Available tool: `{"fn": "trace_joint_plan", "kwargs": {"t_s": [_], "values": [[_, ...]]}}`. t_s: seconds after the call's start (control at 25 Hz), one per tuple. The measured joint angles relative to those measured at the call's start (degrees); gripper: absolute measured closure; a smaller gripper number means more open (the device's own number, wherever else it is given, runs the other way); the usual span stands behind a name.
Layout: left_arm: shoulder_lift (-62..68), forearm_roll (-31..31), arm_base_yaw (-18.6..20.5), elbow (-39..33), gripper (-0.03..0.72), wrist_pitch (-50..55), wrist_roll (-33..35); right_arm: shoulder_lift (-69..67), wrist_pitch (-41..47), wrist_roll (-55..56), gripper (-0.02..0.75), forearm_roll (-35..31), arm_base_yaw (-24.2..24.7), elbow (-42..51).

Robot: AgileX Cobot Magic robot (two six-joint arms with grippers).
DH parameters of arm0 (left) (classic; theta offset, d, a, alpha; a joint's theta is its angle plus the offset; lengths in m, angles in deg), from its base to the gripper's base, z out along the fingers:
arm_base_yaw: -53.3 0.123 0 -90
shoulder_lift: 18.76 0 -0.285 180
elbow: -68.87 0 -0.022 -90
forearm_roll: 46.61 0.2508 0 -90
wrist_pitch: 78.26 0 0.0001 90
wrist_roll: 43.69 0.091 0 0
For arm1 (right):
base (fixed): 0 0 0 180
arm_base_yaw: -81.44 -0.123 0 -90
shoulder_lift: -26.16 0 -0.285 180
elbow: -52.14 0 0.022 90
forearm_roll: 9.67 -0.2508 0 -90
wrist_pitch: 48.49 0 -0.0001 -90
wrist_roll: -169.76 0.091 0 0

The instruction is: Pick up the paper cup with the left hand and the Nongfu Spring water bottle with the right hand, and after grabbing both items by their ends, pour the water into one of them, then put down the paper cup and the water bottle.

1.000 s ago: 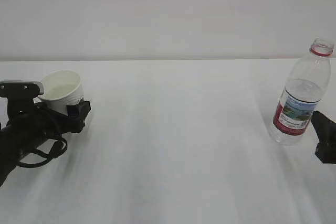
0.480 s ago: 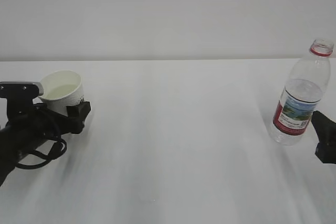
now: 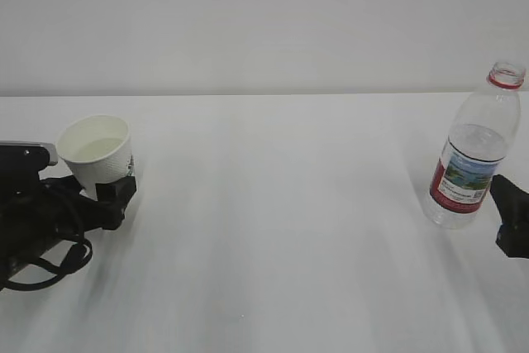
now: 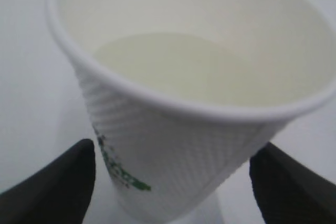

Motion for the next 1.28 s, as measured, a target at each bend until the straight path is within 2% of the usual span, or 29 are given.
{"fn": "trace_joint_plan", "kwargs": {"t_s": [0.32,0.8,1.28], "values": [[-1.1,-0.2,0.0,-4.5,0.02,-0.3,0.0,0.0,0.0,0.0,0.145,0.0,0.0,0.0],[-10.2,0.0,0.0,-11.6,0.059,-0.4,0.0,0.0,0.0,0.0,0.145,0.0,0.0,0.0],[-18.1,1.1,0.0,-13.1,0.097,-0.4,0.0,4.6,0.0,-0.1,0.145,0.9,0.0,0.0]]}}
